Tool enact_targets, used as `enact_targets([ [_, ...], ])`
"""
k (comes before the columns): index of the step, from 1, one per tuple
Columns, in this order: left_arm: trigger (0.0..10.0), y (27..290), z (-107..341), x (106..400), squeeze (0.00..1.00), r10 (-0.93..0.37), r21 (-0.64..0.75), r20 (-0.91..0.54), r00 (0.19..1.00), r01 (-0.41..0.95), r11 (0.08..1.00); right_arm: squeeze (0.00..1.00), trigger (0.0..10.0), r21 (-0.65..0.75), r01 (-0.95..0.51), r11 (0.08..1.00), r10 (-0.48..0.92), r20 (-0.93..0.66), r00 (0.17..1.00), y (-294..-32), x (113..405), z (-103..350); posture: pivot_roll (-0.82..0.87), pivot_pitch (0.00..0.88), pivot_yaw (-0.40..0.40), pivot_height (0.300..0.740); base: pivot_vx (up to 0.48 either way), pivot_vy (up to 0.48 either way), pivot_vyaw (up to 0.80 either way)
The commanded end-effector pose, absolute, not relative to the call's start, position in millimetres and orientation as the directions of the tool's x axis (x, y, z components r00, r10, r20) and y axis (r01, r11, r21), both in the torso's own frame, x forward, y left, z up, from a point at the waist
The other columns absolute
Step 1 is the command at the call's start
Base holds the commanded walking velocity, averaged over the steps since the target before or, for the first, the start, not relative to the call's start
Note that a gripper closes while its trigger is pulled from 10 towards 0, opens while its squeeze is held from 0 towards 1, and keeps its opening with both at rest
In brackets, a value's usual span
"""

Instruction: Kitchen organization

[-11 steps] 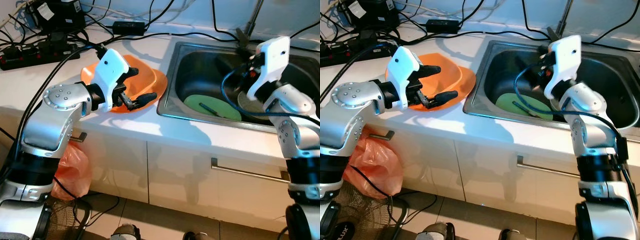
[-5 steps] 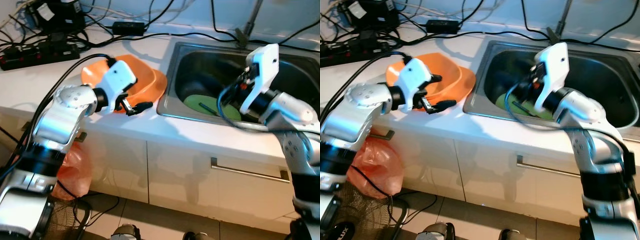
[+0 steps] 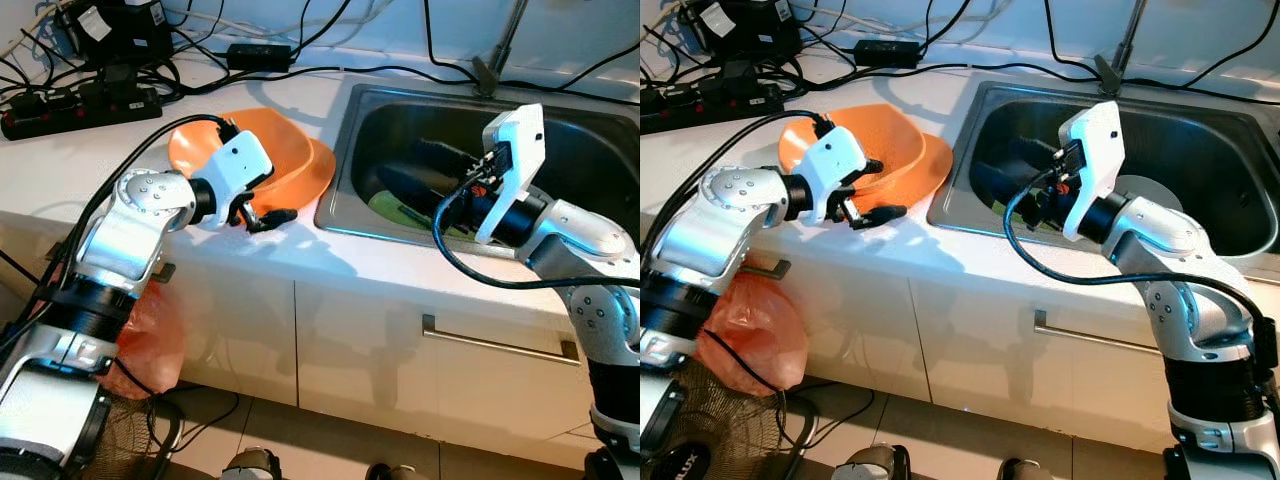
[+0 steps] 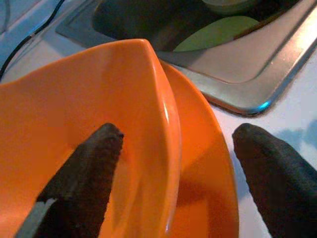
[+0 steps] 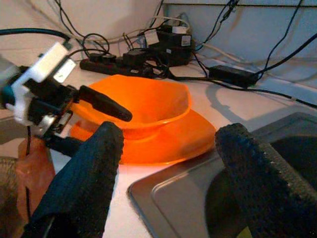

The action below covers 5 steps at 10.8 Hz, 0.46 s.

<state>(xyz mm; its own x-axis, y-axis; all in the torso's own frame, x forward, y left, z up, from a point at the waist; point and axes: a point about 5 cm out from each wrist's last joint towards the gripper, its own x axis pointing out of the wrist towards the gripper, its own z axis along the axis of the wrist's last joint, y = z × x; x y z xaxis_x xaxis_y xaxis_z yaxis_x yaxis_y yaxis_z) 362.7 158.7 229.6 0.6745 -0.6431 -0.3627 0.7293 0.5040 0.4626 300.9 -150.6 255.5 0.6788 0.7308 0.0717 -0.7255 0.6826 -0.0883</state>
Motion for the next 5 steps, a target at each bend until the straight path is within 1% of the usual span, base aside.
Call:
enact_targets([
  [1, 0.0, 158.8, 234.5, 365.1, 0.0, -0.642, 0.474, -0.355, 0.679, 0.723, 0.502, 0.0, 10.0, -0.1, -0.725, 0.682, 0.731, 0.063, 0.679, -152.2, 298.3, 257.4, 0.1, 0.097, 0.007, 0.74, 0.0, 0.0, 0.0],
  [3, 0.0, 161.3, 236.1, 368.0, 0.0, -0.635, 0.473, -0.337, 0.695, 0.708, 0.525, 0.0, 10.0, -0.102, -0.725, 0.681, 0.732, 0.057, 0.679, -151.7, 298.1, 256.5, 0.1, 0.098, 0.007, 0.74, 0.0, 0.0, 0.0],
  [5, 0.0, 162.8, 235.4, 369.3, 0.0, -0.632, 0.473, -0.338, 0.697, 0.706, 0.527, 0.0, 10.0, -0.099, -0.723, 0.684, 0.729, 0.053, 0.682, -151.7, 297.9, 256.2, 0.1, 0.099, 0.006, 0.74, 0.0, 0.0, 0.0],
])
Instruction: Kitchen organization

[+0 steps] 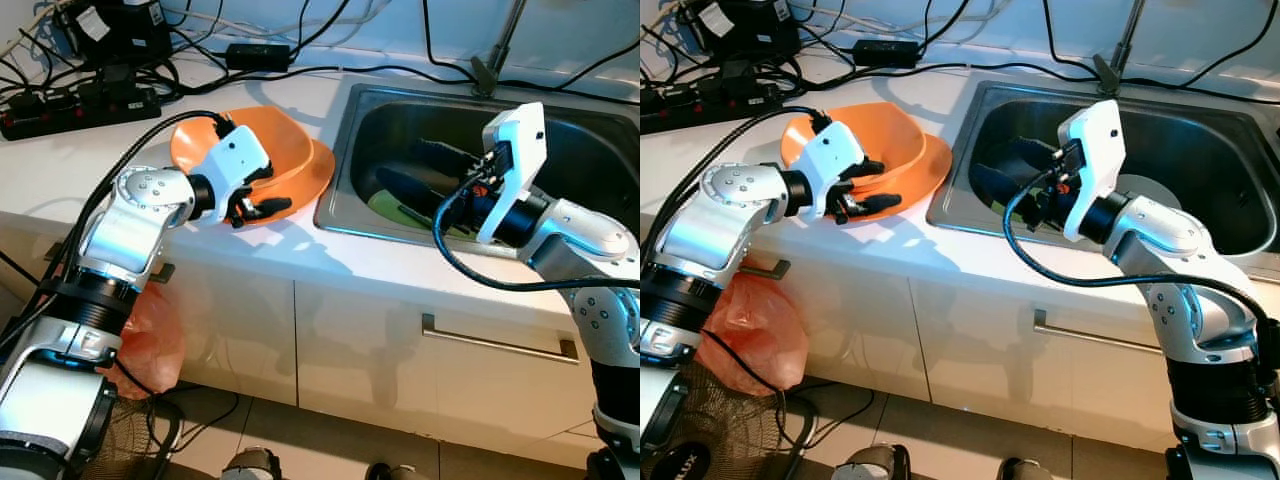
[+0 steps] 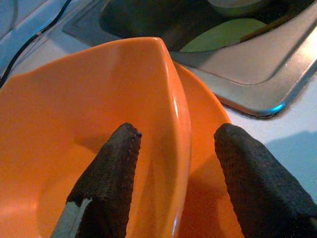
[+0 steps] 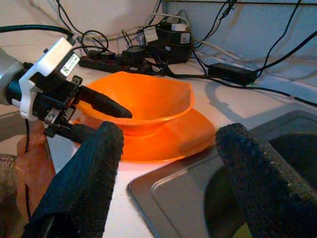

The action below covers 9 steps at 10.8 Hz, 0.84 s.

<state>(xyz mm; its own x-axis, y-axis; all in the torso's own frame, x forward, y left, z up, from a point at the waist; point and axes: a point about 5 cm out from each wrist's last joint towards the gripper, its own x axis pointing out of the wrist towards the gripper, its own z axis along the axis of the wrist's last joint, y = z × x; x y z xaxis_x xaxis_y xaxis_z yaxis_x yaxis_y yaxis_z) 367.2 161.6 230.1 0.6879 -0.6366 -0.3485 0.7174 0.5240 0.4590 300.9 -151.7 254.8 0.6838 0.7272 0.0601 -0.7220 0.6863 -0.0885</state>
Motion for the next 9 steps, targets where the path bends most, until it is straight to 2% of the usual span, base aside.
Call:
enact_targets([
  [1, 0.2, 161.1, 236.4, 369.1, 0.0, -0.639, 0.466, -0.337, 0.692, 0.712, 0.525, 0.0, 10.0, -0.1, -0.725, 0.682, 0.731, 0.048, 0.681, -151.6, 297.6, 255.6, 0.1, 0.099, 0.004, 0.74, 0.0, 0.0, 0.0],
  [9, 0.0, 165.1, 233.6, 373.0, 0.0, -0.613, 0.45, -0.325, 0.72, 0.688, 0.569, 0.0, 10.0, -0.086, -0.75, 0.655, 0.754, 0.023, 0.656, -150.5, 296.2, 250.7, 0.11, 0.103, -0.004, 0.74, 0.0, 0.0, 0.0],
])
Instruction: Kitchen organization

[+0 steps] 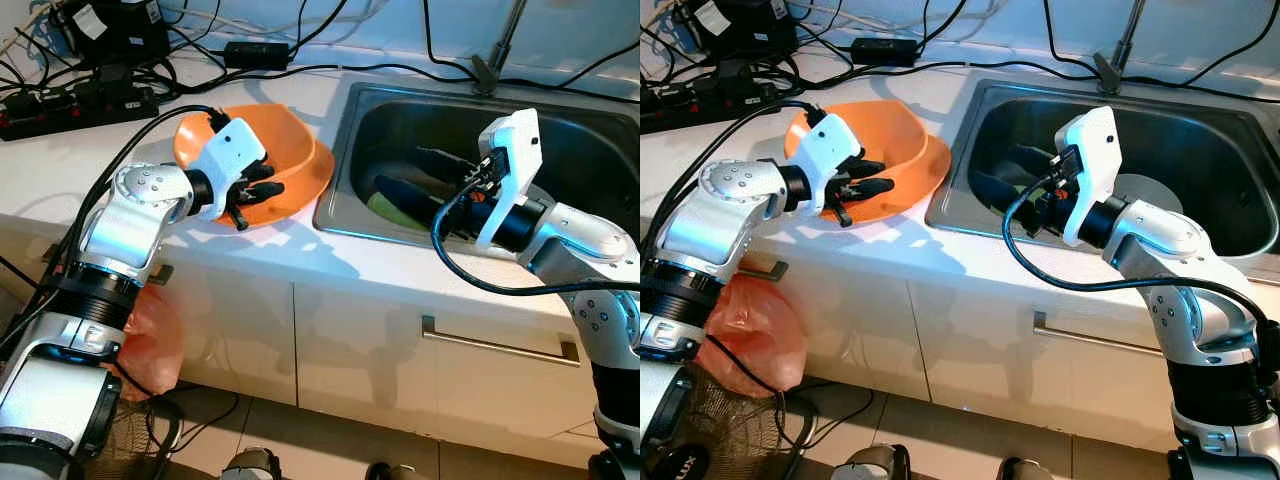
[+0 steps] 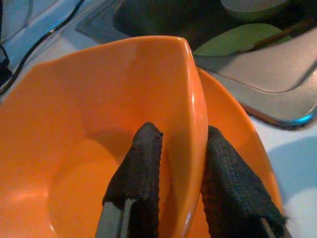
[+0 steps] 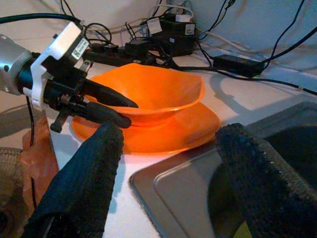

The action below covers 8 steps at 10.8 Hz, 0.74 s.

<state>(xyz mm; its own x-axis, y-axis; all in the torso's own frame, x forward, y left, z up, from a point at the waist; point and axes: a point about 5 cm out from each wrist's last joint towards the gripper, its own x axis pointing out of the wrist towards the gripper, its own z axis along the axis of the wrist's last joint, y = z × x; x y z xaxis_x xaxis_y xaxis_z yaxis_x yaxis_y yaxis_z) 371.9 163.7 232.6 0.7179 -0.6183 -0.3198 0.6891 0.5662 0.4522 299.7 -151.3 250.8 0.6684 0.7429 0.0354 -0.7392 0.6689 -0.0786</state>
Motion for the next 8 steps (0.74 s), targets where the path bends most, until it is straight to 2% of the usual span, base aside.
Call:
enact_targets([
  [1, 0.0, 165, 233, 373, 0.0, -0.613, 0.451, -0.324, 0.721, 0.687, 0.57, 0.0, 10.0, -0.085, -0.751, 0.655, 0.755, 0.023, 0.655, -151, 297, 251, 0.11, 0.102, -0.003, 0.74, 0.0, 0.0, 0.0],
  [6, 0.0, 160, 233, 373, 0.0, -0.607, 0.51, -0.289, 0.74, 0.656, 0.556, 0.0, 10.0, -0.083, -0.748, 0.659, 0.751, 0.022, 0.66, -151, 298, 249, 0.11, 0.091, -0.004, 0.74, 0.0, 0.0, 0.0],
  [8, 0.0, 154, 244, 373, 0.0, -0.598, 0.602, -0.125, 0.792, 0.54, 0.589, 0.0, 10.0, -0.078, -0.737, 0.672, 0.74, 0.029, 0.672, -153, 302, 248, 0.11, 0.083, -0.006, 0.74, 0.0, 0.0, 0.0],
])
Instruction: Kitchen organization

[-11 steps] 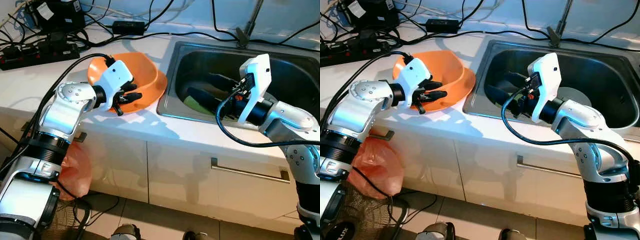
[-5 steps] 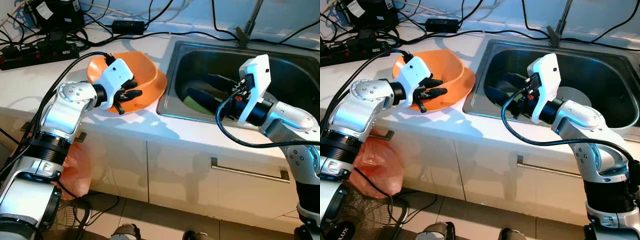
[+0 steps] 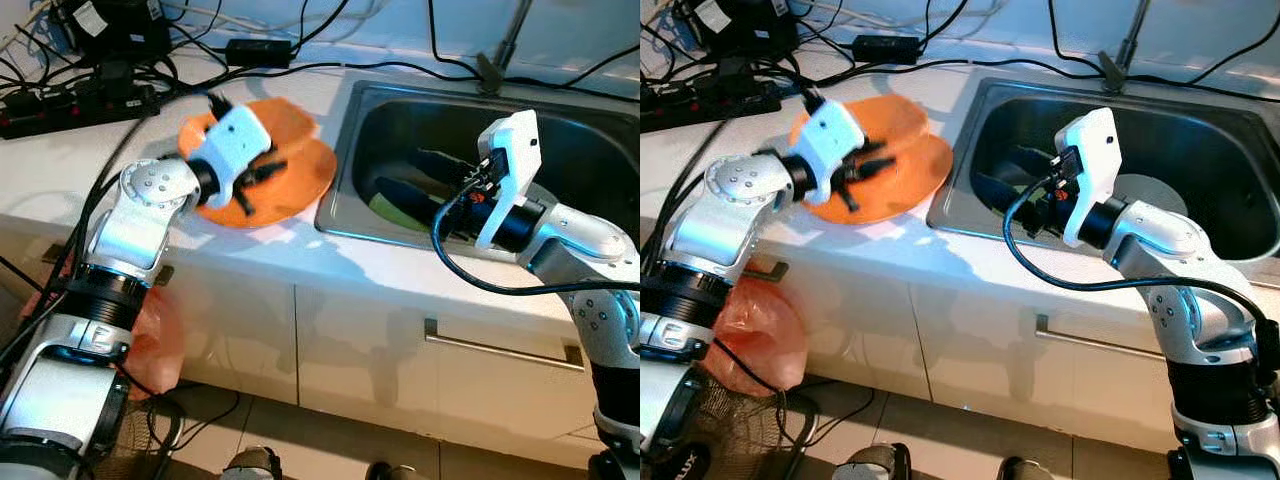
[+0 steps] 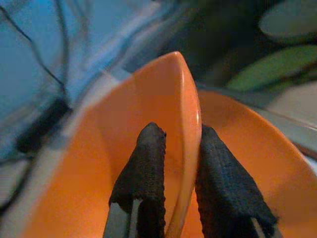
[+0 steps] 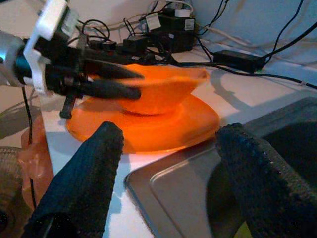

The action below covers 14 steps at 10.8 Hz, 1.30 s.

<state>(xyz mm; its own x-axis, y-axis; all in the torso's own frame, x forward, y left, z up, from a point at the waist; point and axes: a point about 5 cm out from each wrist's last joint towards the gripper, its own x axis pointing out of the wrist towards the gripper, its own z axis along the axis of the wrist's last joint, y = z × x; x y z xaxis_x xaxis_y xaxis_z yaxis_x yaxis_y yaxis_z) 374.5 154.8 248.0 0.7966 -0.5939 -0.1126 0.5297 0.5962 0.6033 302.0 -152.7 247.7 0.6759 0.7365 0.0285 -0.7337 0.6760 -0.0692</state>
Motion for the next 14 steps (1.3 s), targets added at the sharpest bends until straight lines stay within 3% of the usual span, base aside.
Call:
enact_targets([
  [1, 0.0, 149, 247, 372, 0.0, -0.595, 0.638, -0.068, 0.801, 0.494, 0.591, 0.0, 10.0, -0.069, -0.729, 0.681, 0.732, 0.037, 0.68, -153, 303, 248, 0.11, 0.079, -0.006, 0.74, 0.0, 0.0, 0.0],
  [4, 0.0, 130, 241, 361, 0.0, -0.621, 0.739, 0.083, 0.78, 0.37, 0.563, 0.0, 10.0, -0.019, -0.689, 0.724, 0.689, 0.067, 0.722, -155, 312, 247, 0.11, 0.074, -0.011, 0.74, 0.0, 0.0, 0.0],
  [6, 0.0, 122, 231, 356, 0.0, -0.626, 0.758, 0.11, 0.772, 0.342, 0.555, 0.0, 10.0, -0.014, -0.685, 0.729, 0.684, 0.072, 0.726, -157, 314, 248, 0.11, 0.076, -0.013, 0.74, 0.0, 0.0, 0.0],
  [10, 0.0, 104, 204, 343, 0.0, -0.692, 0.912, 0.11, 0.714, 0.203, 0.355, 0.0, 10.0, 0.007, -0.673, 0.739, 0.67, 0.086, 0.737, -158, 318, 250, 0.11, 0.073, -0.013, 0.74, 0.0, 0.0, 0.0],
  [14, 0.0, 97, 201, 339, 0.0, -0.733, 0.964, 0.155, 0.662, 0.06, 0.258, 0.0, 10.0, 0.109, -0.671, 0.733, 0.658, 0.136, 0.741, -155, 326, 262, 0.11, 0.069, -0.019, 0.74, 0.0, 0.0, 0.0],
])
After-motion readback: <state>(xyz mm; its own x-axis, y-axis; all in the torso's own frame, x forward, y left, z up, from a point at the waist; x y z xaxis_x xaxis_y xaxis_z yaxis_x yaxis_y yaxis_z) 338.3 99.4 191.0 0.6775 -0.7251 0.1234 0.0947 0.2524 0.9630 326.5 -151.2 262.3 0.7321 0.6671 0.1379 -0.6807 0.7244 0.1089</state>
